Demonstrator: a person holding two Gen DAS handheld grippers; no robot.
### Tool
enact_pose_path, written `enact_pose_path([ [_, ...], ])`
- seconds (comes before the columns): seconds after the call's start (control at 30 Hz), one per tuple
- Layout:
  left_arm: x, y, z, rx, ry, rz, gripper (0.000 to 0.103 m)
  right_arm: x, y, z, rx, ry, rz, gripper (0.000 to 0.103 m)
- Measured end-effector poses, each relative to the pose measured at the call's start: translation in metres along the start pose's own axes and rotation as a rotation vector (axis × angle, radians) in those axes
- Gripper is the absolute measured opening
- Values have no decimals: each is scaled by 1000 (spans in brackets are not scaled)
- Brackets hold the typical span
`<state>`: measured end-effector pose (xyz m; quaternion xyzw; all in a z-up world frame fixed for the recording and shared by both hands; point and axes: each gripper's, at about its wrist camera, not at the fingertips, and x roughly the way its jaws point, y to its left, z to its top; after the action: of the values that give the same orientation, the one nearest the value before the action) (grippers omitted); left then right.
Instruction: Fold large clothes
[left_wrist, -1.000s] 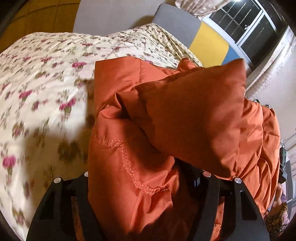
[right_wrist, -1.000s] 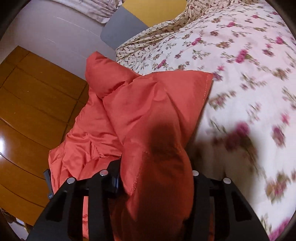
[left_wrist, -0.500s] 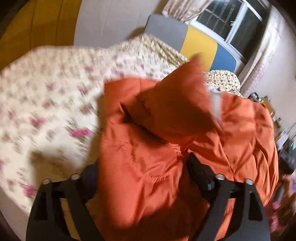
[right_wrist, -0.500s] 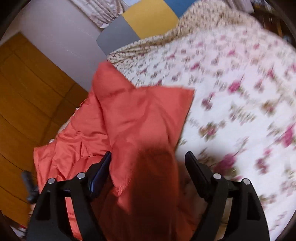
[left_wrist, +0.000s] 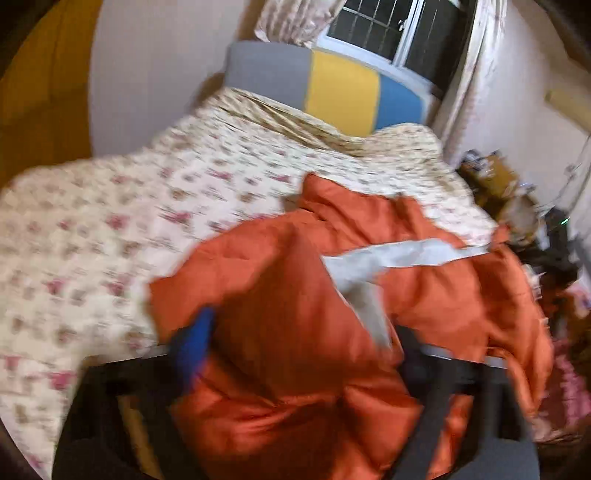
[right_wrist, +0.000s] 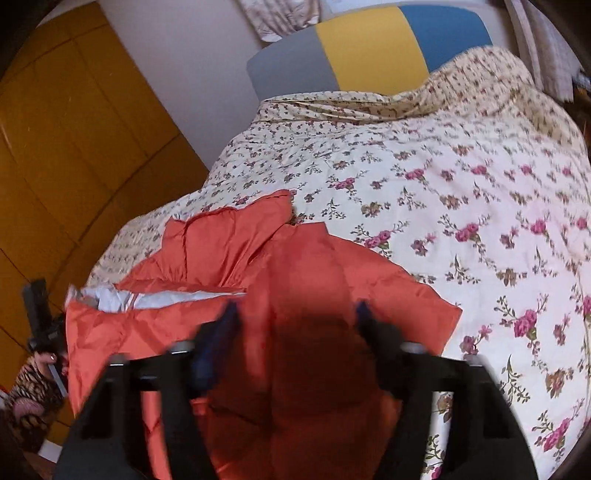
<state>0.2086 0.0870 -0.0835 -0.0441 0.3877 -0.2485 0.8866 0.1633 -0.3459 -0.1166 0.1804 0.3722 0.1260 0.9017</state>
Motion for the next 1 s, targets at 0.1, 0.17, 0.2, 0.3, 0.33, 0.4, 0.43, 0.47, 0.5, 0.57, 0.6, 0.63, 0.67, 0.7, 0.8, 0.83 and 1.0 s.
enact_pose_path([
  [0.1, -8, -7, -11, -22, -25, -13, 47, -17, 9, -12, -7, -43, 2, 18],
  [0.17, -18, -5, -15, -46, -49, -23, 39, -27, 11, -13, 4, -71, -8, 15],
  [0.2, -23, -5, -17, -51, -58, -18, 34, -33, 14, -13, 8, -80, -14, 14],
  [0.3, -46, -8, -14, -76, -110, 40, 28, -52, 20, -10, 20, -117, -37, 13],
  [0.33, -52, -9, -10, -88, -132, 53, 28, -59, 24, -7, 21, -131, -41, 13],
  [0.4, -64, -9, -1, -114, -172, 68, 27, -68, 29, 2, 26, -168, -43, 12],
  [0.43, -71, -10, 7, -131, -202, 79, 27, -72, 32, 8, 29, -192, -48, 12],
  [0.47, -77, -11, 15, -145, -231, 89, 27, -76, 34, 15, 33, -218, -53, 11],
  [0.5, -83, -13, 26, -162, -271, 110, 27, -80, 37, 22, 39, -246, -67, 11],
  [0.57, -89, -13, 44, -184, -325, 133, 26, -83, 38, 37, 53, -297, -87, 10],
  [0.6, -88, -13, 54, -190, -351, 143, 26, -82, 38, 43, 65, -313, -88, 10],
  [0.63, -86, -14, 61, -191, -364, 151, 26, -79, 36, 51, 84, -330, -89, 10],
  [0.67, -82, -15, 71, -191, -374, 163, 26, -73, 34, 59, 102, -337, -96, 10],
  [0.7, -78, -16, 77, -192, -379, 170, 24, -69, 32, 65, 112, -339, -106, 9],
  [0.8, -60, -19, 97, -181, -396, 228, 24, -47, 27, 82, 134, -343, -155, 9],
  [0.83, -51, -19, 102, -180, -401, 261, 24, -40, 25, 85, 129, -349, -177, 9],
  [1.0, -6, -6, 112, -238, -382, 367, 23, 4, 18, 90, 80, -333, -299, 9],
])
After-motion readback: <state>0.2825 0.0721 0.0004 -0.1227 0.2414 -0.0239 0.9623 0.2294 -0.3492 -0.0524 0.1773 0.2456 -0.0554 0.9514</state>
